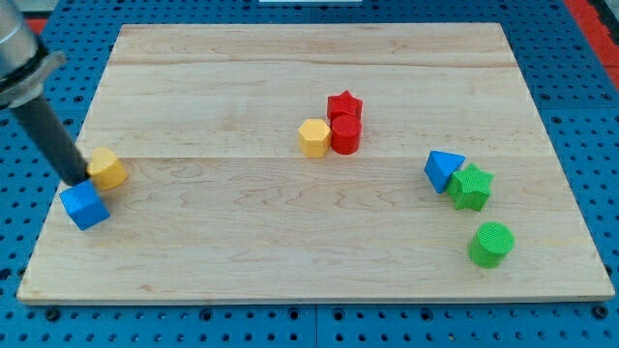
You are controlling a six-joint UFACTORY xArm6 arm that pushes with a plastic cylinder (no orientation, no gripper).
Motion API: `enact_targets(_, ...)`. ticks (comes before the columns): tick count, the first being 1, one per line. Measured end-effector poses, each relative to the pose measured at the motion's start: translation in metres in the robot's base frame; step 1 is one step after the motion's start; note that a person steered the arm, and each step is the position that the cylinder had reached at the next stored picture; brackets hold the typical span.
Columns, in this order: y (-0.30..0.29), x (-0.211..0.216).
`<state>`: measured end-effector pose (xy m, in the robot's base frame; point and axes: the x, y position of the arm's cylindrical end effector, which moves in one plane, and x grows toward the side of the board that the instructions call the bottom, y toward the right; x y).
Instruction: Slightly push the heart upwards
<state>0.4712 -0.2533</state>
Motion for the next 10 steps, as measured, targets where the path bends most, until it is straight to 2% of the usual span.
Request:
enact_targets(2,0.076,-0.022)
enact_targets(3,0.086,-0.029)
enact_targets(6,0.107,-0.03)
enact_targets(7,0.109,-0.069)
enact_targets(8,0.084,-0.072)
enact_targets(9,0.088,-0.096)
enact_targets(10,0.172,-0.097)
